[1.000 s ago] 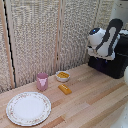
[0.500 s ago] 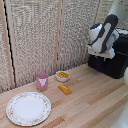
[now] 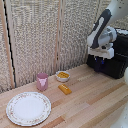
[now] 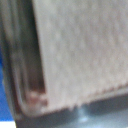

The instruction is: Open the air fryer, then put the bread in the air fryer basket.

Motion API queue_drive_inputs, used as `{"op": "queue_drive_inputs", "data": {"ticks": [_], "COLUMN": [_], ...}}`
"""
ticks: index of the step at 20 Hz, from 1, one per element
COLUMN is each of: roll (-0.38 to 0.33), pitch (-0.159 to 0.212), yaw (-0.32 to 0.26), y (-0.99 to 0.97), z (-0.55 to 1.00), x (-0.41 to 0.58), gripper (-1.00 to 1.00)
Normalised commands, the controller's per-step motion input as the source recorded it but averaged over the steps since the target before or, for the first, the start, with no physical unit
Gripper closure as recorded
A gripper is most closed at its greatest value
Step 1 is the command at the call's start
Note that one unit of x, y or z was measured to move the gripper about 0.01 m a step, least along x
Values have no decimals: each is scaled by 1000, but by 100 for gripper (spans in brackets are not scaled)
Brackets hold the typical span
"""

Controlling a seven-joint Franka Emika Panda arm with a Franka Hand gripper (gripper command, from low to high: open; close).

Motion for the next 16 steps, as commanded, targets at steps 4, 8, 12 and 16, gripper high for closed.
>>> {"op": "queue_drive_inputs", "data": {"ticks": [4, 8, 12, 16], "roll": [334, 159, 32, -3], "pitch": [37, -58, -153, -150], "yaw": [-213, -140, -30, -130], "y": [244, 599, 935, 855], "z": [96, -42, -194, -48], "x": [4, -37, -224, 9], "gripper": [100, 100, 100, 100]}}
